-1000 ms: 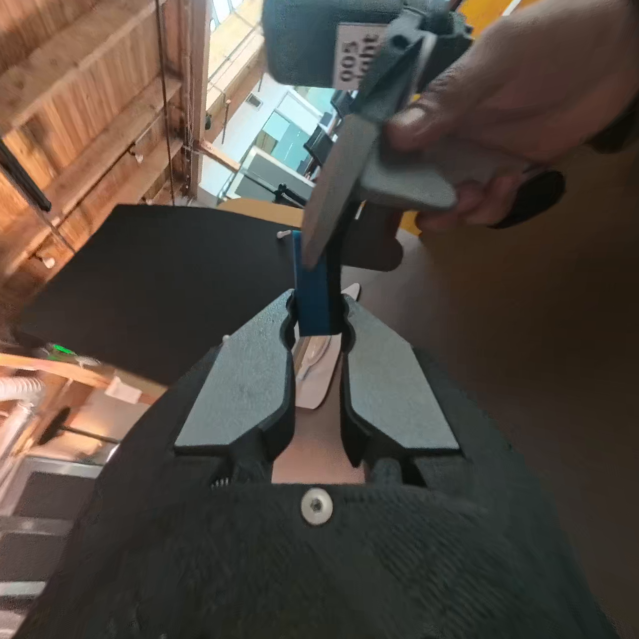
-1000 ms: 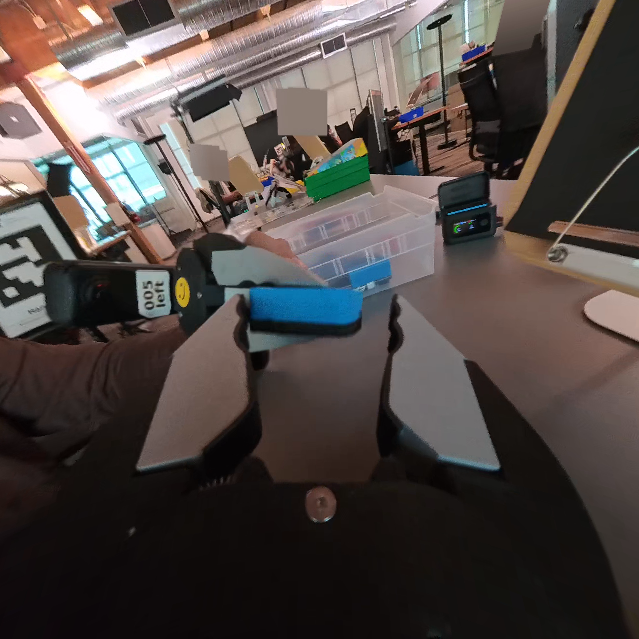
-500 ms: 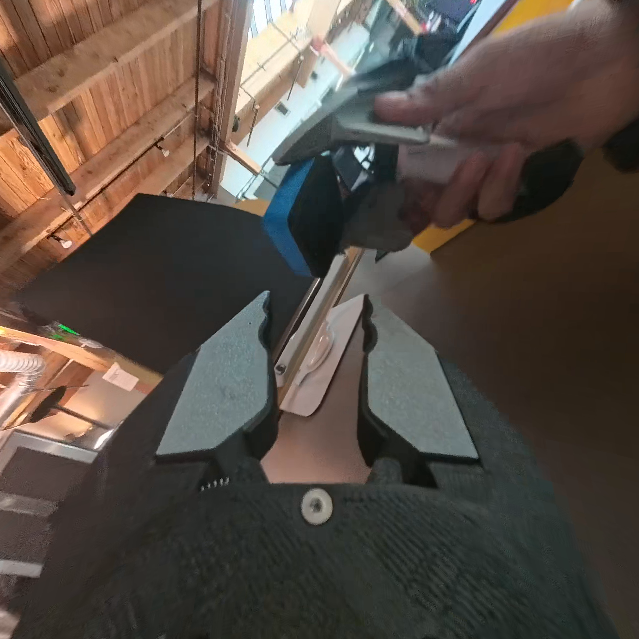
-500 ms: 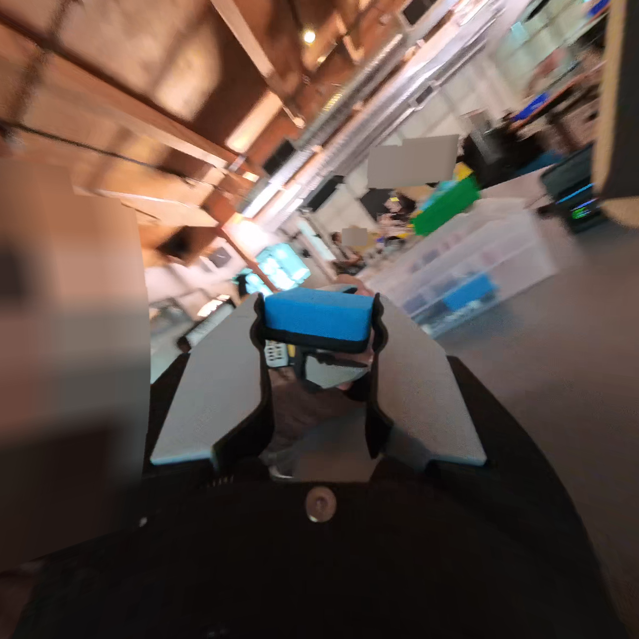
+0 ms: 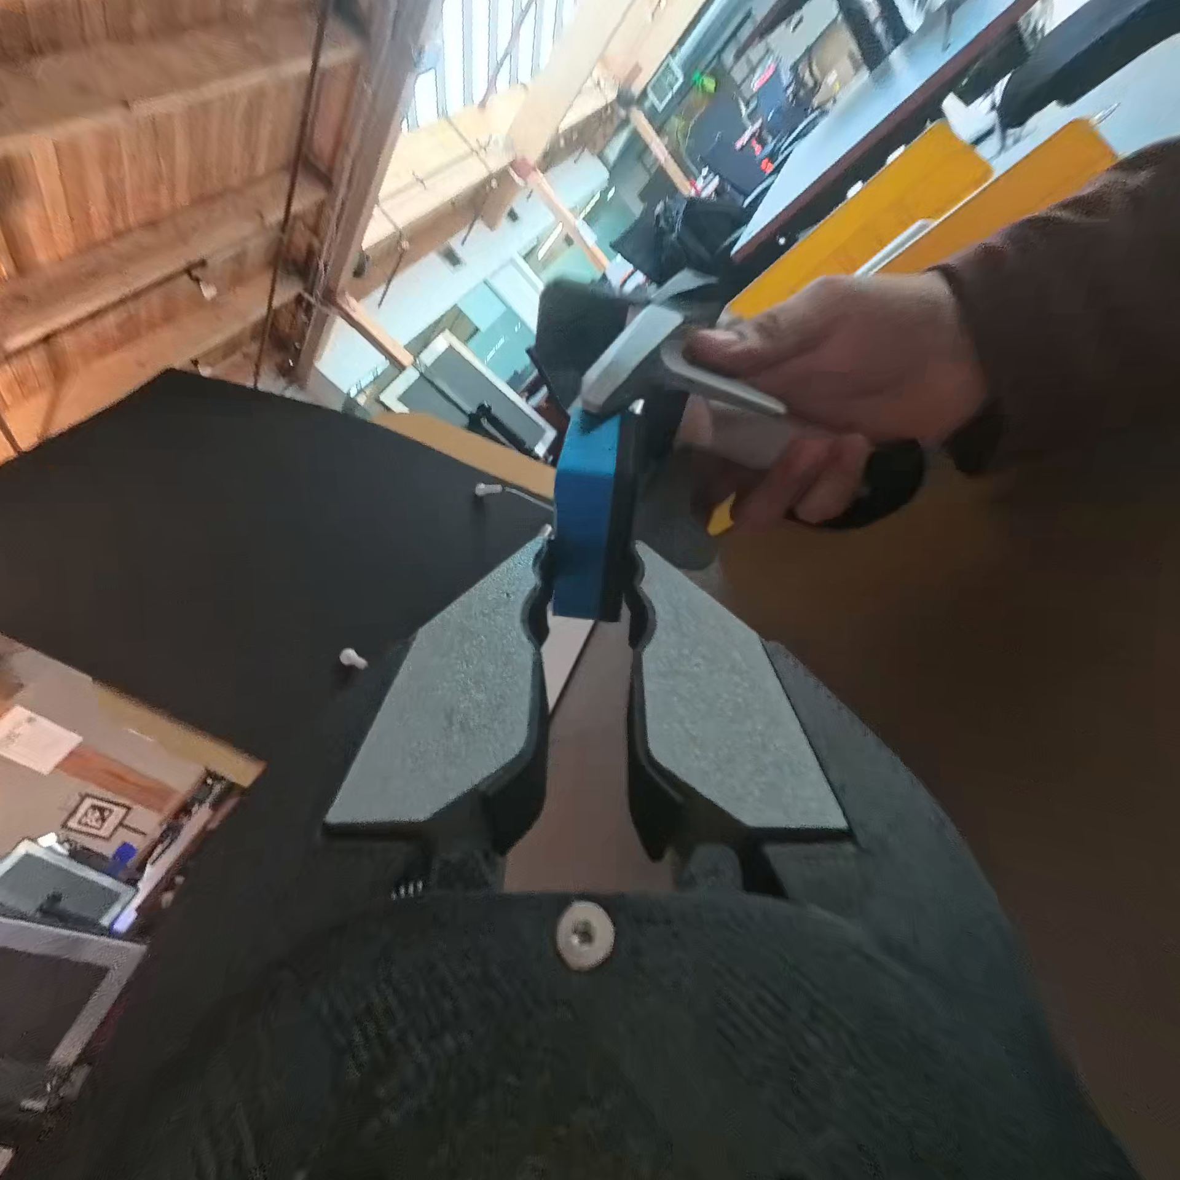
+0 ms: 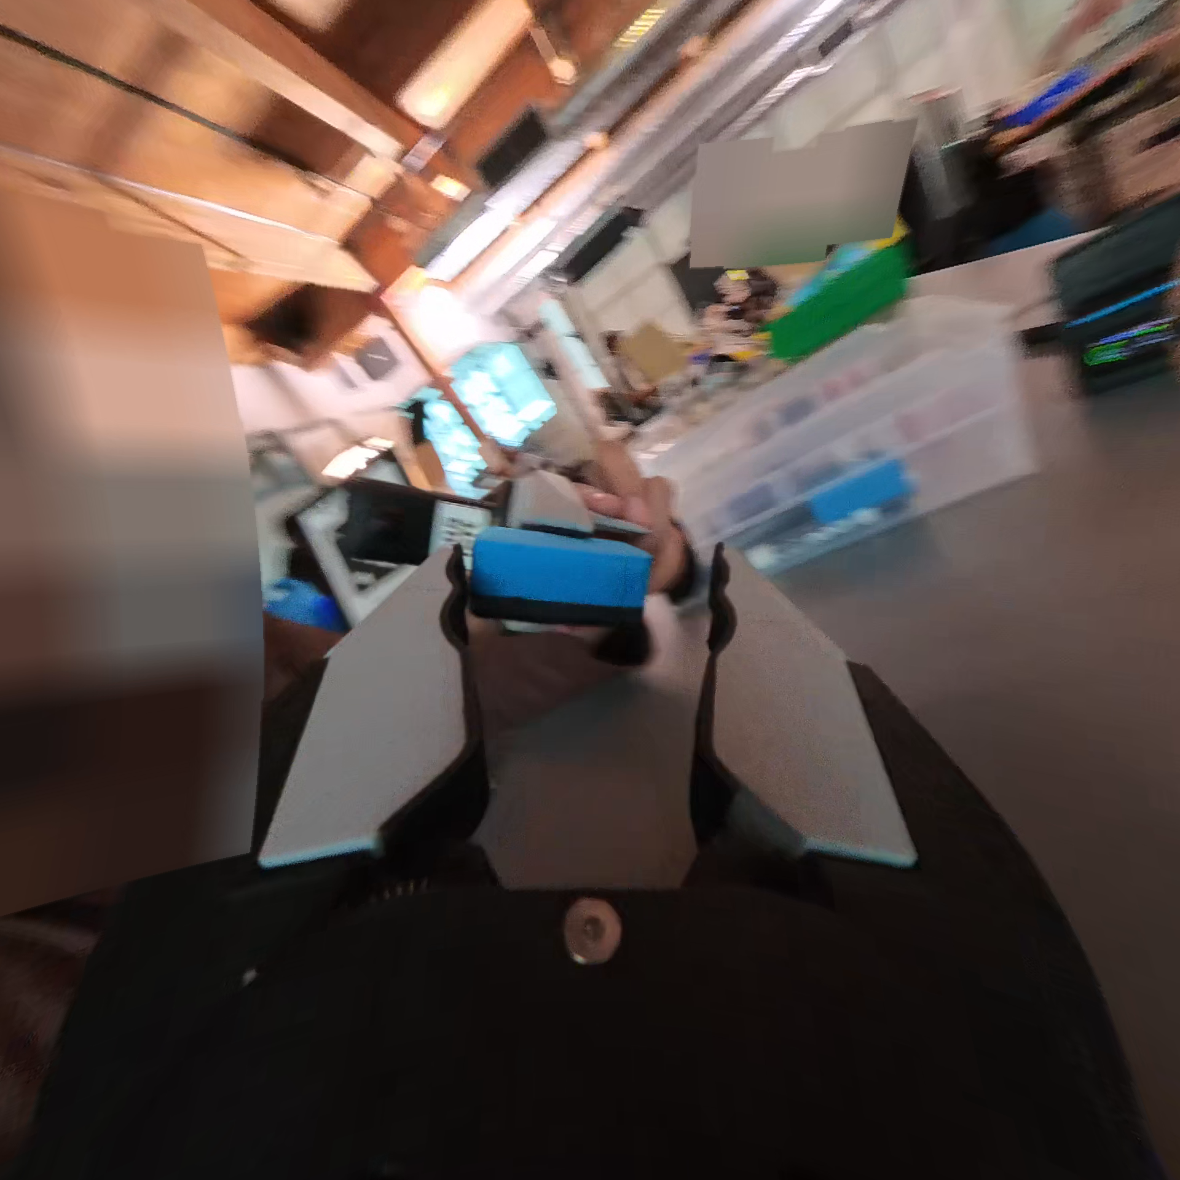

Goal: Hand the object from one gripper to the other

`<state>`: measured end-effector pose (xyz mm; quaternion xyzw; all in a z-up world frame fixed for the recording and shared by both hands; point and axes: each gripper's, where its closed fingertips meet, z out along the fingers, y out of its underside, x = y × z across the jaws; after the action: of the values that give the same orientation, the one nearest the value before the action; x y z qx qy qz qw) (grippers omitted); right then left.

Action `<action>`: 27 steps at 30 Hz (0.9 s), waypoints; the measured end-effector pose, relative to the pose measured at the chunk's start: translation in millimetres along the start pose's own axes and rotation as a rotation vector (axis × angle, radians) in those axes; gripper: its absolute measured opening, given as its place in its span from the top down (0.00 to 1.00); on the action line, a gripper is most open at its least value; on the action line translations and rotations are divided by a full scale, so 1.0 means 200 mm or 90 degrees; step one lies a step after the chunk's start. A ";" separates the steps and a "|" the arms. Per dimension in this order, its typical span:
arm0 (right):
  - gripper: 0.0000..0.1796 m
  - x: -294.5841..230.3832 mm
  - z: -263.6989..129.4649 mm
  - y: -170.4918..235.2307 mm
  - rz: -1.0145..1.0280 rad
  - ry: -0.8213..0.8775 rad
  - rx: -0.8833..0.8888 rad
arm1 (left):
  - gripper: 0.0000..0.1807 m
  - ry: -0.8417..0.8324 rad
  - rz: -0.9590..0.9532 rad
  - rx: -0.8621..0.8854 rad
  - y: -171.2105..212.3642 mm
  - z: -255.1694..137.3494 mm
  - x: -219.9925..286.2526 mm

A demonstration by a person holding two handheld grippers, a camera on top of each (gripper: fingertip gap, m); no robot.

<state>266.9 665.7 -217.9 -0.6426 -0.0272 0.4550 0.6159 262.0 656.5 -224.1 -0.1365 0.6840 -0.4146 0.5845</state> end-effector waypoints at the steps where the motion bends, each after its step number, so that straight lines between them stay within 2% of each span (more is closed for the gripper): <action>1: 0.57 0.04 -0.03 0.00 -0.049 0.058 -0.017 | 0.90 0.007 -0.012 -0.013 0.02 0.00 0.00; 3: 0.56 0.07 -0.07 0.01 -0.146 0.136 -0.069 | 0.90 0.055 -0.053 -0.035 0.06 0.01 0.04; 5: 0.55 0.07 -0.09 0.05 -0.210 0.167 -0.127 | 0.90 0.098 -0.129 -0.052 0.09 0.02 0.07; 9: 0.53 0.02 -0.09 0.08 -0.284 0.164 -0.171 | 0.90 0.142 -0.263 -0.034 0.11 0.01 0.05; 12: 0.55 0.02 -0.07 0.12 -0.313 0.163 -0.190 | 0.90 0.214 -0.376 -0.001 0.07 -0.02 0.07; 16: 0.72 0.02 -0.04 0.16 -0.324 0.150 -0.207 | 0.90 0.284 -0.471 0.010 0.06 -0.03 0.11; 18: 0.88 0.02 -0.04 0.20 -0.311 0.136 -0.235 | 0.90 0.295 -0.489 0.006 0.06 -0.03 0.12; 21: 0.89 0.08 -0.06 0.18 -0.252 0.168 -0.233 | 0.87 0.261 -0.456 -0.039 0.14 0.00 0.12; 23: 0.89 0.10 -0.08 0.15 -0.170 0.167 -0.198 | 0.75 0.210 -0.391 -0.062 0.19 0.01 0.10; 27: 0.89 0.14 -0.14 0.08 0.019 0.133 -0.116 | 0.66 0.115 -0.198 -0.097 0.25 0.03 0.06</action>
<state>290.9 656.6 -251.2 -0.7401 0.0058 0.3902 0.5477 278.9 676.9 -268.1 -0.2465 0.7336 -0.4574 0.4380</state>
